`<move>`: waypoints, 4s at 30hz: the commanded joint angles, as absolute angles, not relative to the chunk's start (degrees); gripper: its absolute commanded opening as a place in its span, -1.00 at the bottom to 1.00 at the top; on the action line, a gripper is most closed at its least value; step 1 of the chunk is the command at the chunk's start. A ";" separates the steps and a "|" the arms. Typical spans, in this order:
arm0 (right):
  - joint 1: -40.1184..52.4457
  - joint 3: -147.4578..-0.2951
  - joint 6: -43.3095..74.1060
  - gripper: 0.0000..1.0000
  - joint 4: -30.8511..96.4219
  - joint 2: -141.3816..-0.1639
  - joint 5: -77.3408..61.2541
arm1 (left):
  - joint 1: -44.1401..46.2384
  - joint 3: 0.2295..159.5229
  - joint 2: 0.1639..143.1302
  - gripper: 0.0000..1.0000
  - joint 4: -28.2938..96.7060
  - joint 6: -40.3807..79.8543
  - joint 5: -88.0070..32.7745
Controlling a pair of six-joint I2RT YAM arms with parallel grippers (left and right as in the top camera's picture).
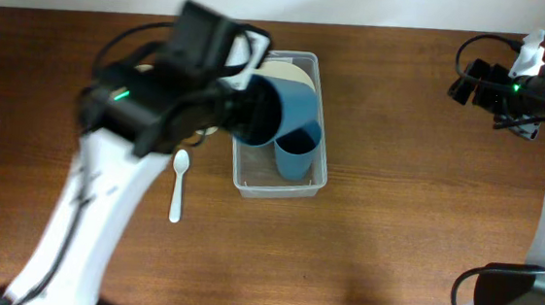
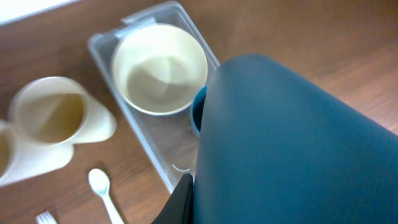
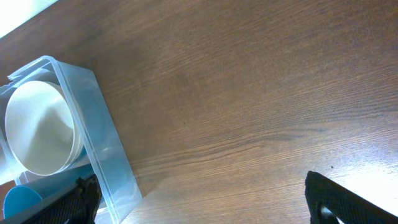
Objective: Pack container
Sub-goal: 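Lower the second blue cup into the container and release it, then move the left gripper to the left cream cup and grasp it, then carry the cream cup over the container and lower it inside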
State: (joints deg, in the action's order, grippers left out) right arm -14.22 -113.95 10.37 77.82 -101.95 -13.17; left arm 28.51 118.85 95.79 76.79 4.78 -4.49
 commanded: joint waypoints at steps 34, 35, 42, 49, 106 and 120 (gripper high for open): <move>-14.31 -114.43 10.33 0.98 77.82 -101.56 -13.28 | 31.42 137.40 108.73 0.00 87.92 1.69 10.37; -14.31 -114.45 10.33 0.98 77.82 -101.56 -13.28 | 30.96 138.91 108.73 0.03 88.68 1.69 11.35; -14.31 -114.45 10.33 0.98 77.82 -101.56 -13.28 | 22.00 142.52 108.88 0.18 93.41 3.79 12.88; -14.31 -114.43 10.33 0.98 77.82 -101.56 -13.28 | 9.50 142.32 111.63 0.19 96.12 4.91 9.67; -14.31 -114.43 10.33 0.98 77.82 -101.56 -13.28 | -2.98 140.94 111.90 -0.97 96.71 2.28 -0.86; -14.31 -114.45 10.33 0.98 77.82 -101.56 -13.28 | 21.45 139.92 96.88 -0.97 96.71 2.85 6.09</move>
